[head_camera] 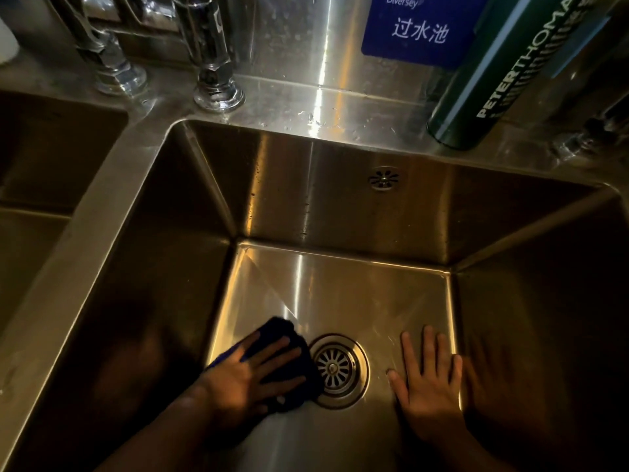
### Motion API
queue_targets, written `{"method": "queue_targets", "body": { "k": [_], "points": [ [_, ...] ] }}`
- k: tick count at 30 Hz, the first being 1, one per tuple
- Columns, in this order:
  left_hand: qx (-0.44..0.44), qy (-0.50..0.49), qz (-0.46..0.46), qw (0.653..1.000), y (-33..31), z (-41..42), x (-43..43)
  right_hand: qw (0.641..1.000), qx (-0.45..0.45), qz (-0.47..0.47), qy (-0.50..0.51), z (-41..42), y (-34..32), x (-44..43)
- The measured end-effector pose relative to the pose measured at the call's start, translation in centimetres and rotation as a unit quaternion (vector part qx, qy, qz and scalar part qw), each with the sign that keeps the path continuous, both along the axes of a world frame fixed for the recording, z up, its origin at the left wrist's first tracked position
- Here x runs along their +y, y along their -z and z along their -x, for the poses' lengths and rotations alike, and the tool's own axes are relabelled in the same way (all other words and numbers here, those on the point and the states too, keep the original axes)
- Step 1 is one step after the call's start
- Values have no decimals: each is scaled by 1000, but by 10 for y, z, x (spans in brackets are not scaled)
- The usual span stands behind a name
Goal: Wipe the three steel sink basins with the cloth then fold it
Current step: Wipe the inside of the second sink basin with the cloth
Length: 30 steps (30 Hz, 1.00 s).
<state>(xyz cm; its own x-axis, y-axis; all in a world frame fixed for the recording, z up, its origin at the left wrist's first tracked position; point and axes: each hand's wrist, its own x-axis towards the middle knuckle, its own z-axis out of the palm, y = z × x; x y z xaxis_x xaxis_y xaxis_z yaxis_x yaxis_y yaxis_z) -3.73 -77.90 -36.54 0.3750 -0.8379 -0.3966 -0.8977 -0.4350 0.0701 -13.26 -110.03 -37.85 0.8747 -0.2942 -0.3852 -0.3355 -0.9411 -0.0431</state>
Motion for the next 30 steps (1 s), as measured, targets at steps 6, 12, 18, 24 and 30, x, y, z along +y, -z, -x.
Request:
{"method": "queue_targets", "body": {
  "k": [6,12,18,24,30],
  "points": [
    [44,-154,15,987,20,-50,-48,1000,-6,26,-12,2,7,-2],
    [50,-245,21,968,17,-96,-82,998,21,46,-25,3,16,-6],
    [64,-333,29,940,17,-101,-69,999,16,34,-21,2,13,-5],
    [13,-409,-29,912,22,-89,-29,1000,7,3,-13,0,2,-2],
    [65,-437,-82,894,32,-29,-16,999,36,-5,-25,3,4,-8]
  ]
}}
